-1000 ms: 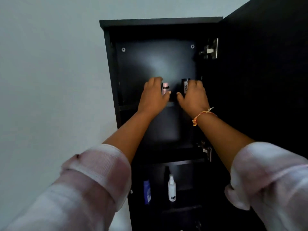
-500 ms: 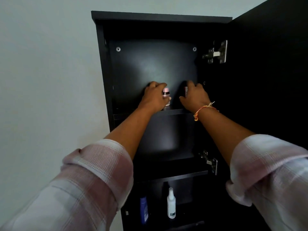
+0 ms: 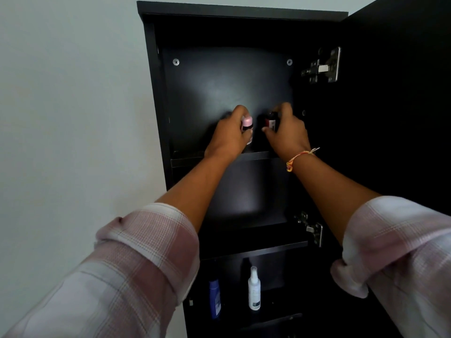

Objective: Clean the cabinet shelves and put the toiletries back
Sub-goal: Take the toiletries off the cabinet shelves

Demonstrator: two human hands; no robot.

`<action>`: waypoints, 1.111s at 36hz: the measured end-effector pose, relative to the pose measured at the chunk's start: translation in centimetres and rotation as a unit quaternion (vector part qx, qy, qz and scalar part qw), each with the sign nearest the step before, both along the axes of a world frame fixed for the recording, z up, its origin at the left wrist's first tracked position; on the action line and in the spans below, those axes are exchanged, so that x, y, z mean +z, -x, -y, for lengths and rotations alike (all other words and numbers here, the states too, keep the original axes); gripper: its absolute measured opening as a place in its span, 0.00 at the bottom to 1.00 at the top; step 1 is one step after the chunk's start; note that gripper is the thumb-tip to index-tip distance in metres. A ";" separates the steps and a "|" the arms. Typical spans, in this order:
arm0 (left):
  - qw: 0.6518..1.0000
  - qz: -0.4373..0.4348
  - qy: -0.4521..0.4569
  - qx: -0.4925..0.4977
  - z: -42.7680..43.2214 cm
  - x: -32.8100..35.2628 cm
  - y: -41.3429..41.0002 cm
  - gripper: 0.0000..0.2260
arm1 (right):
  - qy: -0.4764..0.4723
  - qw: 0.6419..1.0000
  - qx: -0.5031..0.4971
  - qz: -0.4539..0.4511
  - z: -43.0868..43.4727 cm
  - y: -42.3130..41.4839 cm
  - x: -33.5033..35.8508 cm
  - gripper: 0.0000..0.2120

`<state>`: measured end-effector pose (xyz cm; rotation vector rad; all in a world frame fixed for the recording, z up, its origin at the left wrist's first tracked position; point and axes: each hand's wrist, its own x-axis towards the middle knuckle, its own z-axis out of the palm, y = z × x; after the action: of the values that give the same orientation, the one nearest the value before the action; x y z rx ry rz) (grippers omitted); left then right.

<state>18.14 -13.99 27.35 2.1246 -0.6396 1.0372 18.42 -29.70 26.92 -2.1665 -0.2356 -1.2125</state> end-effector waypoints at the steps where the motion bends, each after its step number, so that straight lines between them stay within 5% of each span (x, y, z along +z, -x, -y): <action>1: 1.000 0.014 0.008 -0.003 0.0 -0.1 0.3 0.09 | -0.010 1.000 0.004 0.006 -0.1 0.3 -0.2 0.23; 10: 0.988 0.084 0.122 -0.045 -0.1 -2.4 5.9 0.14 | -0.121 0.987 0.062 0.081 -1.3 3.8 -3.0 0.23; 19: 0.976 -0.011 0.201 -0.084 -1.6 -11.4 12.4 0.14 | -0.134 0.982 0.086 0.100 -2.5 8.8 -11.2 0.19; 32: 0.940 -0.297 0.165 0.024 -5.6 -35.2 17.1 0.09 | -0.084 0.966 0.072 -0.235 -3.3 15.9 -33.9 0.12; 40: 0.854 -0.495 0.121 0.110 -7.1 -48.9 22.1 0.04 | -0.030 0.887 0.076 -0.455 -2.7 20.3 -47.1 0.16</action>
<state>-3.94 -6.87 -21.57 2.1599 0.2366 0.0085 -1.93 -27.00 -20.21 -2.3556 0.0432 -0.0312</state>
